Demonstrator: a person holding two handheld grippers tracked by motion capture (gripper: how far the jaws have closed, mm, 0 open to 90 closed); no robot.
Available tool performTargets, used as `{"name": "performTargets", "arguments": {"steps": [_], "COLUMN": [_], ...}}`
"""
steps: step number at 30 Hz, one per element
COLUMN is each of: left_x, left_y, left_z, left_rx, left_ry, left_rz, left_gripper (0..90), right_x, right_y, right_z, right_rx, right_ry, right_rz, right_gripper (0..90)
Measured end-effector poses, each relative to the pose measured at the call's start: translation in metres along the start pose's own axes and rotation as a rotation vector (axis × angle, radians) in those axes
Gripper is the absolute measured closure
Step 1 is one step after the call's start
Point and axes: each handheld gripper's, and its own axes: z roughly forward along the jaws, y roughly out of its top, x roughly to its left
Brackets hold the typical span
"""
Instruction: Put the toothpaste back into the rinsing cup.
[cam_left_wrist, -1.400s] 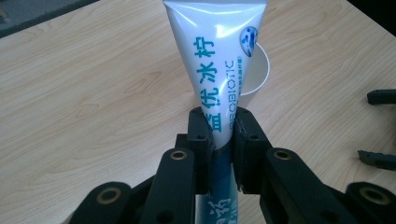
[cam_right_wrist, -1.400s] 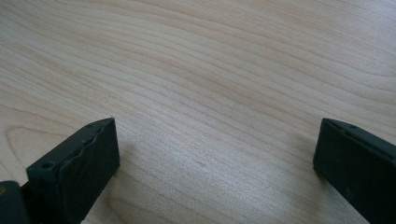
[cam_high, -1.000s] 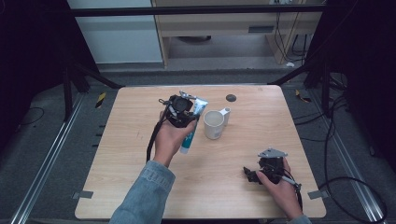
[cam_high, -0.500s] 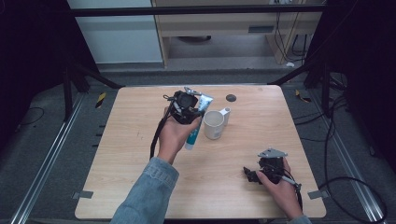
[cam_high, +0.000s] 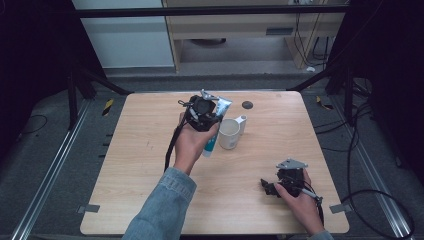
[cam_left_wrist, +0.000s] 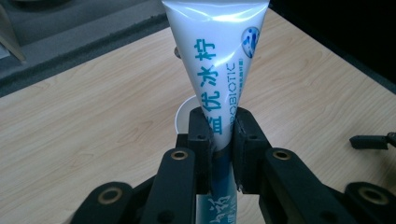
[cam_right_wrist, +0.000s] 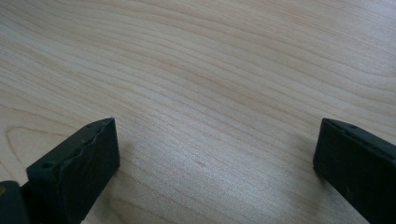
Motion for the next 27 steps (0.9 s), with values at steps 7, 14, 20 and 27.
{"name": "performTargets", "arguments": {"steps": [7,14,20,27], "left_x": [-0.001,-0.006,-0.009,-0.013], "left_y": [0.005,0.012,0.021,0.029], "left_z": [-0.002,-0.001,0.001,0.004], "left_rx": [-0.029,-0.055,-0.076,-0.087], "left_ry": [0.001,-0.001,0.0,-0.006], "left_rz": [-0.005,-0.005,0.003,0.013], "left_gripper": [79.1,79.1,79.1,79.1], "right_x": [0.0,0.0,0.0,0.0], "right_y": [0.0,0.0,0.0,0.0], "right_z": [0.0,0.0,0.0,0.0], "right_rx": [0.0,0.001,0.001,0.001], "right_ry": [0.001,-0.001,-0.001,-0.001], "right_rz": [0.001,-0.002,-0.002,-0.002], "right_gripper": [0.6,0.6,0.6,0.6]}}
